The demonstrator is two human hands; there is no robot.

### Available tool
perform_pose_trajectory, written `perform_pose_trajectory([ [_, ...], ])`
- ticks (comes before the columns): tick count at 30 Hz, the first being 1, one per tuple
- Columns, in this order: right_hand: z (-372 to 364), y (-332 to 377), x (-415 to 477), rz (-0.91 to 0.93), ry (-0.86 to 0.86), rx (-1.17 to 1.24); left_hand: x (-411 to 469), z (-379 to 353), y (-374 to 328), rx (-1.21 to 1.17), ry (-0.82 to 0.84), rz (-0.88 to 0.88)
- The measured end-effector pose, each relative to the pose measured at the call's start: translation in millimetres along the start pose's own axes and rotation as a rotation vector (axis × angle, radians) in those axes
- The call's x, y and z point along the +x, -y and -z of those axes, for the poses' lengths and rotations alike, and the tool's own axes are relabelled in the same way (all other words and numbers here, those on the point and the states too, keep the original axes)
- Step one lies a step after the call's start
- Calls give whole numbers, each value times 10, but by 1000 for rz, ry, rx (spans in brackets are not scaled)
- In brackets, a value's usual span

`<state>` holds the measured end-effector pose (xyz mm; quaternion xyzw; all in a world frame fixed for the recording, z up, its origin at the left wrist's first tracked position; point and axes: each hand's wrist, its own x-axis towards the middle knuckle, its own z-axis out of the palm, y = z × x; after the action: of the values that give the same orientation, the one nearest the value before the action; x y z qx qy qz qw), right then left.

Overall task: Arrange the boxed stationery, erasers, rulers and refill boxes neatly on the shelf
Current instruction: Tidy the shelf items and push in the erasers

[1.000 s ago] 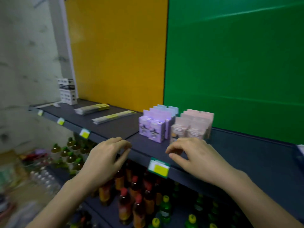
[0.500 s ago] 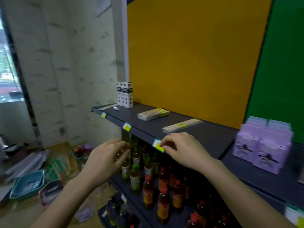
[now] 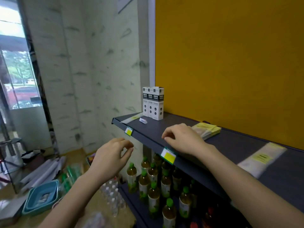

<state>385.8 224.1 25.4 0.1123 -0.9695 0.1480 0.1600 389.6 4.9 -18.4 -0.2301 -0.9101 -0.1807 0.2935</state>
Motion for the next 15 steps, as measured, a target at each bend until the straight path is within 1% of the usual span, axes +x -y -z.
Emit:
perform_pose_trajectory([
  [8,-446,93,1201,-57,78,-60,735,-466,1051,-22,-14,73],
  [12,-660,95,1739,-122,84,-95,1199,-709,1589,-70,-14,59],
  [15,-832,76,2103,-207,77,-114,1596,-966,1938,-110,29,31],
])
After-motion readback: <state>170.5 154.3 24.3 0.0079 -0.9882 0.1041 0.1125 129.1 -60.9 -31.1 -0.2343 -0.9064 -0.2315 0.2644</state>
